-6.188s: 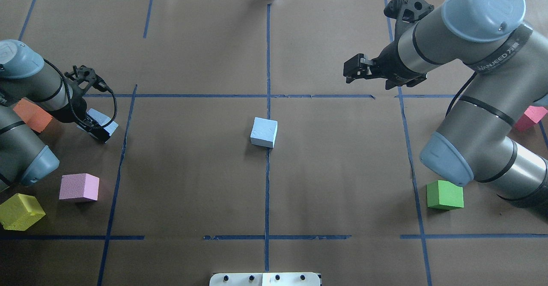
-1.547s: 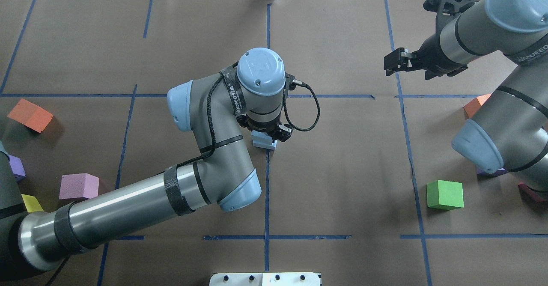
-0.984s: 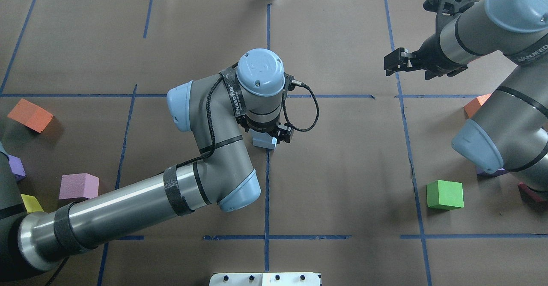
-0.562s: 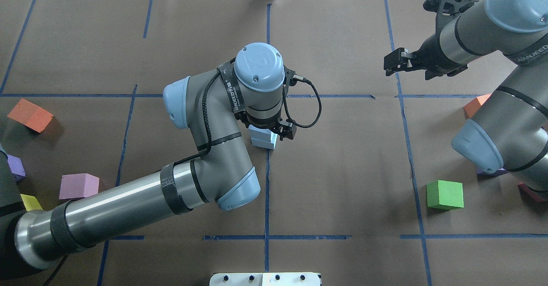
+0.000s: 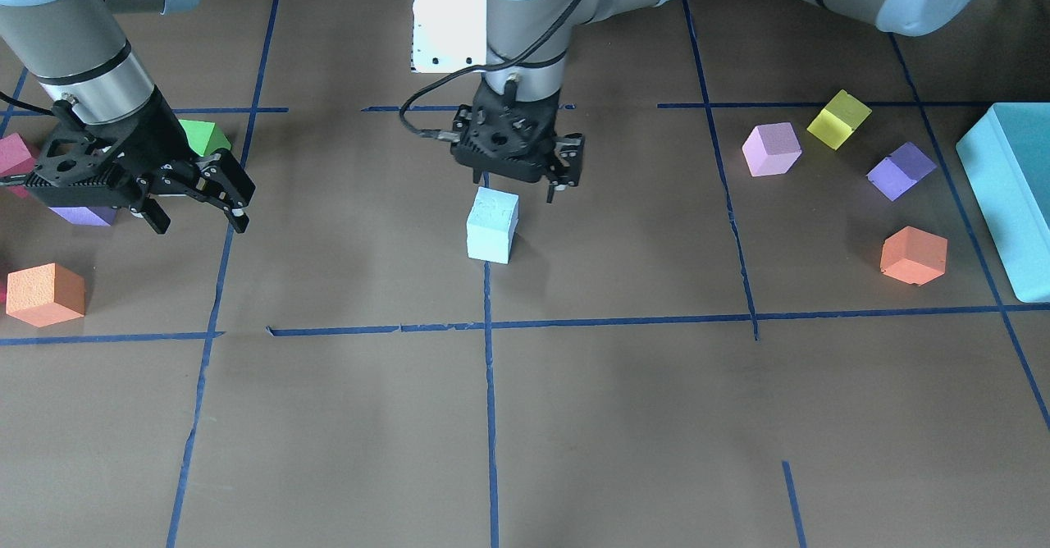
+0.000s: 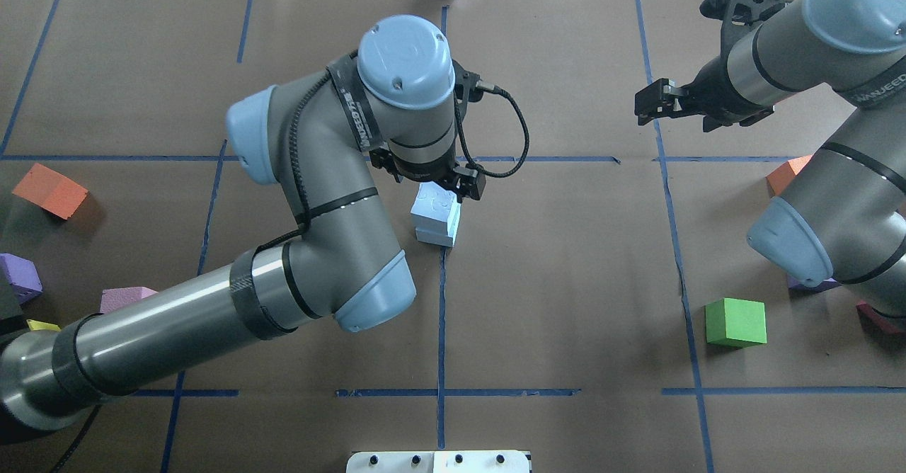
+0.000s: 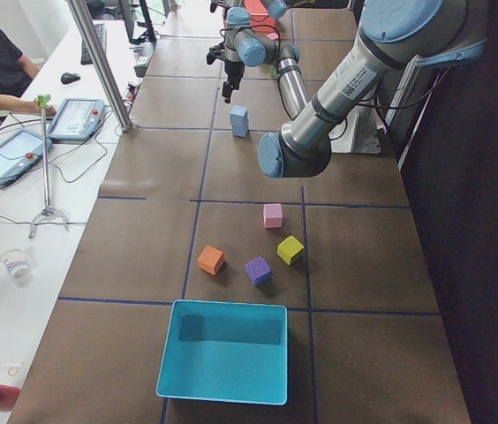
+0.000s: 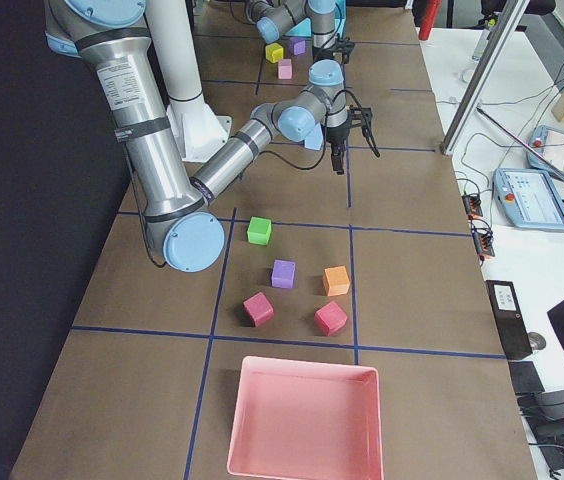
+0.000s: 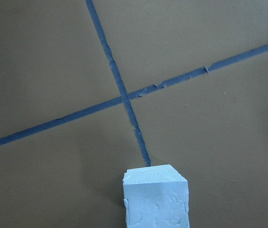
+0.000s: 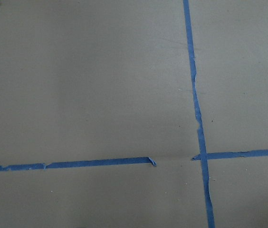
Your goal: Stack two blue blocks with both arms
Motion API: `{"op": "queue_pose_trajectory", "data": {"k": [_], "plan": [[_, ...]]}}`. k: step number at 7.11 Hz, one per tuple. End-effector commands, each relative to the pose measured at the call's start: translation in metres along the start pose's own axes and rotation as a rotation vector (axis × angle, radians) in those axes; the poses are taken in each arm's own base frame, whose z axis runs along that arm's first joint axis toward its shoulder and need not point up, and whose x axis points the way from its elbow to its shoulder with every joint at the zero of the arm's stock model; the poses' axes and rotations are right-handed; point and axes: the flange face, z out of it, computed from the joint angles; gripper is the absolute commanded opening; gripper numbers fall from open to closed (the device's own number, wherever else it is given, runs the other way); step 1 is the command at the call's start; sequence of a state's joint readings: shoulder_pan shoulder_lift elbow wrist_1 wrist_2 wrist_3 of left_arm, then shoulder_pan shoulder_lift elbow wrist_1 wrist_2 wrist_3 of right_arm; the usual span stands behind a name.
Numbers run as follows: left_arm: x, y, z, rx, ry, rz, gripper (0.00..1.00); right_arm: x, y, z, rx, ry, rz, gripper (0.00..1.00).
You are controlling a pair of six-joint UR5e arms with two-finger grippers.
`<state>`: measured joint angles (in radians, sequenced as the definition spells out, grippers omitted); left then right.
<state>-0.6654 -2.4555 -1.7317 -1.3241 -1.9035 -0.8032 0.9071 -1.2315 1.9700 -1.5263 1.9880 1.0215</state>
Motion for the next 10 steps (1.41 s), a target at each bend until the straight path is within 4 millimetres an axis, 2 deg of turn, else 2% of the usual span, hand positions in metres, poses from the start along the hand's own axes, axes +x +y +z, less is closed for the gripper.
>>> {"op": "queue_pose_trajectory", "data": {"k": [1, 2, 3, 4, 5, 6, 7, 8, 9, 10], "plan": [[-0.119, 0.026, -0.026, 0.019, -0.084, 0.03, 1.0, 0.024, -0.015, -0.008, 0.016, 0.018, -0.043, 1.0], [-0.189, 0.037, -0.032, -0.008, -0.101, 0.033, 1.0, 0.051, -0.022, -0.014, 0.0, 0.022, -0.041, 1.0], [-0.265, 0.053, -0.044, -0.067, -0.061, 0.055, 1.0, 0.09, -0.035, -0.031, -0.027, 0.001, -0.066, 1.0], [-0.341, 0.068, -0.057, -0.085, -0.07, 0.076, 1.0, 0.147, -0.045, -0.046, -0.057, -0.012, -0.094, 1.0], [-0.423, 0.092, -0.066, -0.113, -0.097, 0.097, 1.0, 0.208, -0.056, -0.055, -0.088, -0.024, -0.113, 1.0], [-0.488, 0.119, -0.075, -0.138, -0.11, 0.129, 1.0, 0.269, -0.061, -0.061, -0.112, -0.043, -0.098, 1.0], [-0.545, 0.138, -0.081, -0.154, -0.102, 0.061, 1.0, 0.319, -0.057, -0.053, -0.138, -0.029, -0.134, 1.0], [-0.591, 0.154, -0.08, -0.159, -0.01, -0.023, 1.0, 0.358, -0.057, -0.045, -0.167, -0.014, -0.19, 1.0], [-0.628, 0.174, -0.073, -0.176, 0.028, 0.026, 1.0, 0.386, -0.055, -0.046, -0.208, -0.001, -0.207, 1.0], [-0.633, 0.183, -0.07, -0.188, 0.028, 0.026, 1.0, 0.403, -0.054, -0.057, -0.242, -0.001, -0.249, 1.0]]}}
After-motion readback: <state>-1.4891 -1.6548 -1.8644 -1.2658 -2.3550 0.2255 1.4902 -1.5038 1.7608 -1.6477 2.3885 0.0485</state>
